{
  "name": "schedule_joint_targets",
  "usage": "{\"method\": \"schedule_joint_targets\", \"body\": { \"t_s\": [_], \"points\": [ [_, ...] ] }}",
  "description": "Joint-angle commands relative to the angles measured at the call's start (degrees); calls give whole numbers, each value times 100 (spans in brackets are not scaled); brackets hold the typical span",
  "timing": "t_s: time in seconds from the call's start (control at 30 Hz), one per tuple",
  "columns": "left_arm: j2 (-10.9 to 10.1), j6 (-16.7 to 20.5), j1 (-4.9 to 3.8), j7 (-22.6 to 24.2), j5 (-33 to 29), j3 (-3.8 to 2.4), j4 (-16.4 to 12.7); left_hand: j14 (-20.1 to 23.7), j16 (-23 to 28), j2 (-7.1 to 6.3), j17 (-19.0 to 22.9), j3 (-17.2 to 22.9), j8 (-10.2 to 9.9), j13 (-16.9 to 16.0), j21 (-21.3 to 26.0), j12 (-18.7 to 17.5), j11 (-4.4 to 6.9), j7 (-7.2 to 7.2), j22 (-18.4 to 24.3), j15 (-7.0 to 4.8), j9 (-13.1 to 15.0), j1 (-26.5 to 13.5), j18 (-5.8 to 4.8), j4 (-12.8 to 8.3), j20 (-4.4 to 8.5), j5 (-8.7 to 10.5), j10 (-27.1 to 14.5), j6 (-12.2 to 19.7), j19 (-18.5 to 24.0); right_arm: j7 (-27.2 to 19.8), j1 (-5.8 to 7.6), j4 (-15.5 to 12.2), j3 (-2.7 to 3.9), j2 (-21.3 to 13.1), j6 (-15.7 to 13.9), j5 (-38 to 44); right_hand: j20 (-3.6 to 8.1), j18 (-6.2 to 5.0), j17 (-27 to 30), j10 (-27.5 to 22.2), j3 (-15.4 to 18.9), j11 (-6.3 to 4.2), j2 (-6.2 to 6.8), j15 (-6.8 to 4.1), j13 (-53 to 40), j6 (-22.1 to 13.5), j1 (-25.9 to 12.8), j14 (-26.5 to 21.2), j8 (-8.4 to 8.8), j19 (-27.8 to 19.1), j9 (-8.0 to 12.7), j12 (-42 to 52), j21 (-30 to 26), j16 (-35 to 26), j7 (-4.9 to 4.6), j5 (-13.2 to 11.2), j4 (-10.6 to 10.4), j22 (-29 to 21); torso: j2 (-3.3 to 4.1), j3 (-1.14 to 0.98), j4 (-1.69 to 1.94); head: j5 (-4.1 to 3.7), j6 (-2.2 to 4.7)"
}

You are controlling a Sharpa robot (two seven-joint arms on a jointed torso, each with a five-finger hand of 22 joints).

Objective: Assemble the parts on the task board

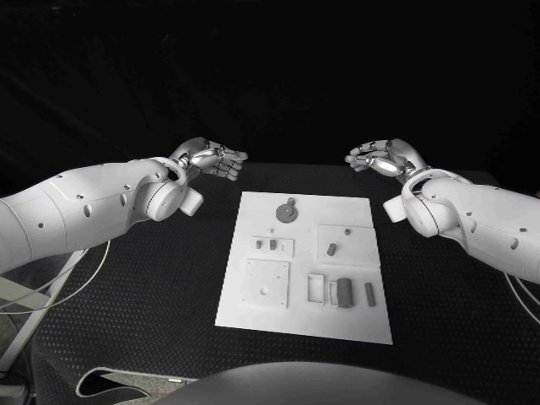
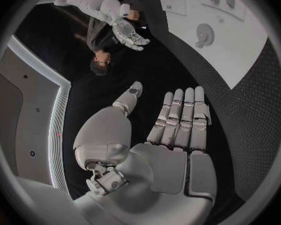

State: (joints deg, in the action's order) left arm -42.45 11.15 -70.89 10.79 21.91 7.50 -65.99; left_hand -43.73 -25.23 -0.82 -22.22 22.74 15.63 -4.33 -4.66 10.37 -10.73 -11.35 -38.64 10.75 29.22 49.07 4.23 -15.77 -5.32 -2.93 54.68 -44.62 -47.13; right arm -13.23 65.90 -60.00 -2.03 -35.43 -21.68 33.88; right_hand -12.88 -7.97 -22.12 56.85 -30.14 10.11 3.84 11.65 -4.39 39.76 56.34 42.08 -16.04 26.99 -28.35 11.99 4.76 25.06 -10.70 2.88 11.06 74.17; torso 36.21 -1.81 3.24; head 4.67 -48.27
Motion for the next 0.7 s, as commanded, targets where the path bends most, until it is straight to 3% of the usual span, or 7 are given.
{"method": "schedule_joint_targets", "body": {
  "t_s": [0.03, 0.37, 0.5, 0.7],
  "points": [
    [4, -82, -7, 80, -77, -4, -8, -47, 35, 58, -7, -13, -12, 9, 27, -22, 5, -44, 6, -12, -8, -13, 28, 25, 11, 3, 45, -29, -41, -218, -1, 15, 2, 4, -76, -235, 2, -68, -15, 57, -11, -9, -47, -19, -6, 48, -14, 70, -30, 80, -11, 48, 16, 34, -266, -10, 5, -1, 1, -2, 1, -61, 23],
    [46, -115, -6, 80, -78, -4, 28, -90, 34, 69, -21, -12, -2, 3, 23, -32, 19, -35, 20, -28, -13, -22, 29, 13, 28, 3, 91, -52, -84, -169, -1, 29, 2, -4, 88, -227, 0, -93, -27, 68, -9, -12, -59, -40, 1, 55, -31, 117, -35, 141, -9, 50, 5, 50, -264, -10, 19, -10, 4, -3, -9, -82, 21],
    [71, -169, -6, 83, -78, -3, 55, -108, 36, 92, -27, -11, 6, 1, 22, -38, 25, -29, 28, -34, -14, -35, 28, 18, 35, 3, 113, -68, -104, -157, -2, 35, 1, 3, 189, -198, 22, -217, -95, 208, -30, -72, -101, -186, -11, 92, -80, 452, -58, 482, -13, 113, 78, 199, -252, -9, 5, -15, 6, 0, -7, -102, 22],
    [62, -150, -6, 85, -78, -3, 55, -117, 38, 98, -31, -12, 10, 0, 23, -41, 29, -25, 32, -37, -15, -38, 27, 16, 39, 3, 125, -77, -113, -160, -2, 42, 1, 3, 194, -198, 18, -240, -94, 236, -37, -83, -107, -202, -7, 100, -89, 491, -62, 538, -12, 119, 60, 195, -249, -9, 19, -35, 7, 0, -6, -102, 38]
  ]
}}
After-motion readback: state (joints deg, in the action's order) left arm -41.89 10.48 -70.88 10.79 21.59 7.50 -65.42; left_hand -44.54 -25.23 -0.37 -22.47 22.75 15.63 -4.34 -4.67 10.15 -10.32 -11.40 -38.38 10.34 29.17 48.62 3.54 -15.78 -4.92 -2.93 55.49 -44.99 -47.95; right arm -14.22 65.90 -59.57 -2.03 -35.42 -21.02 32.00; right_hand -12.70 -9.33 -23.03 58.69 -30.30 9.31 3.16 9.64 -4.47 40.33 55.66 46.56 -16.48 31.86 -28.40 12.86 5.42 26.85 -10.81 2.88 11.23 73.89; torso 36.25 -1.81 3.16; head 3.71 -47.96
